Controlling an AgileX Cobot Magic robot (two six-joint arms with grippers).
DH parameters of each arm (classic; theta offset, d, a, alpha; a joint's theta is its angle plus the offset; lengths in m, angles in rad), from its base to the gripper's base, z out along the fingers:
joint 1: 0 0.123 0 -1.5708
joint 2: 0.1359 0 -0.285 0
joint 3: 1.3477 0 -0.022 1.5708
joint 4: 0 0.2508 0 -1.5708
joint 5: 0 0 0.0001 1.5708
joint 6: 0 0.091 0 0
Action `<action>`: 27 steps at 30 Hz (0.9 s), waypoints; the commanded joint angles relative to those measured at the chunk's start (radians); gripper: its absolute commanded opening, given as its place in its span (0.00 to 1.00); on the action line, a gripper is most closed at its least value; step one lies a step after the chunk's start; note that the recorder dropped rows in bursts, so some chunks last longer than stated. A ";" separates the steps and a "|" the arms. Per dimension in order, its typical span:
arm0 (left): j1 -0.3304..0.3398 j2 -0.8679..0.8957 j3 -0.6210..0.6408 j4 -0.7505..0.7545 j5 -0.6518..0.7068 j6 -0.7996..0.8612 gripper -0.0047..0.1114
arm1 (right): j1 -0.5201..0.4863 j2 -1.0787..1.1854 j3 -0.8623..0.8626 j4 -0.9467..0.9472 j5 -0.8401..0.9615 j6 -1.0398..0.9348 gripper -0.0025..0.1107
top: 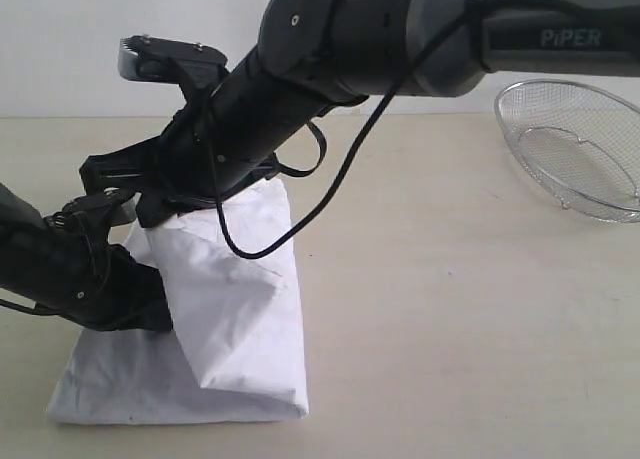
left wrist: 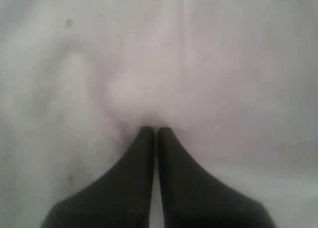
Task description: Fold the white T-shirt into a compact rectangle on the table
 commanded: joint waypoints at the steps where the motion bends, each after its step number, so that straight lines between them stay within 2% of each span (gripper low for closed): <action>1: -0.003 0.020 0.004 0.008 -0.051 -0.004 0.08 | 0.001 0.038 -0.021 0.005 -0.012 0.020 0.02; 10: -0.001 -0.115 0.004 0.031 -0.077 -0.004 0.08 | 0.001 0.053 -0.021 -0.003 -0.021 0.020 0.02; 16: 0.010 -0.126 0.009 0.052 -0.076 -0.004 0.08 | 0.001 0.047 -0.021 -0.025 -0.019 0.020 0.02; 19: 0.047 -0.128 0.023 0.140 -0.067 -0.071 0.08 | 0.001 0.047 -0.021 -0.045 -0.008 0.020 0.02; 24: 0.106 -0.130 0.032 0.390 -0.021 -0.333 0.08 | 0.001 0.047 -0.021 -0.045 -0.023 0.020 0.02; 27: 0.124 -0.141 0.032 0.434 -0.016 -0.372 0.08 | 0.001 0.047 -0.021 -0.046 -0.023 0.018 0.02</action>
